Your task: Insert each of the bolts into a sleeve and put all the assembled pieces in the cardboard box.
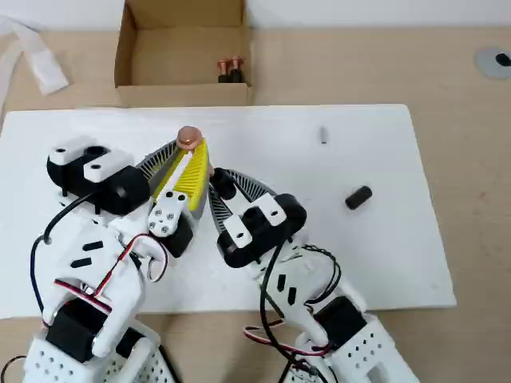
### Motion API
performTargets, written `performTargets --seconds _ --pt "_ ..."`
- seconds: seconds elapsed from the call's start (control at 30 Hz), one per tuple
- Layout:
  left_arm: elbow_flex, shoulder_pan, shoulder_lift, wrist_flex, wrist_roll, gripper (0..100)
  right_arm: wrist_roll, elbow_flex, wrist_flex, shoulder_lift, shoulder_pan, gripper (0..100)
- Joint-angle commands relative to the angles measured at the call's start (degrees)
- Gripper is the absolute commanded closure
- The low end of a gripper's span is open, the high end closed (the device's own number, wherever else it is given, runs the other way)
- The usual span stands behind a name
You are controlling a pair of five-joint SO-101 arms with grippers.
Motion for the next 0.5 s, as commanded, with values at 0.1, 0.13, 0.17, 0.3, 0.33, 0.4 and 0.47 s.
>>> performTargets --seconds 0.1,0.13,0.17,0.3,0.33,0.4,0.47 --pt "1.58 -0.79 -0.31 -4.31 0.09 99 -2.64 -0.75 -1.76 -0.84 -0.84 98.8" --pt "2.02 -0.79 -0.31 -4.84 0.09 99 -2.99 -0.75 -1.76 -0.84 -0.92 98.8" --pt "2.29 -0.79 -0.31 -5.27 0.18 99 -2.99 -0.75 -1.85 -0.84 -1.19 98.8" --pt "2.02 -0.79 -0.22 -5.45 0.35 99 -3.34 -0.13 -2.81 -0.84 -1.36 98.8" --pt "1.93 -0.79 -0.22 -5.36 0.44 99 -3.34 -0.04 -2.81 -0.84 -1.36 98.8" --pt "1.93 -0.79 -0.22 -5.27 0.44 99 -3.34 0.22 -2.90 -0.84 -1.45 98.8" --pt "1.93 -0.79 -0.22 -5.19 0.53 99 -3.34 0.22 -2.90 -0.84 -1.45 98.8"
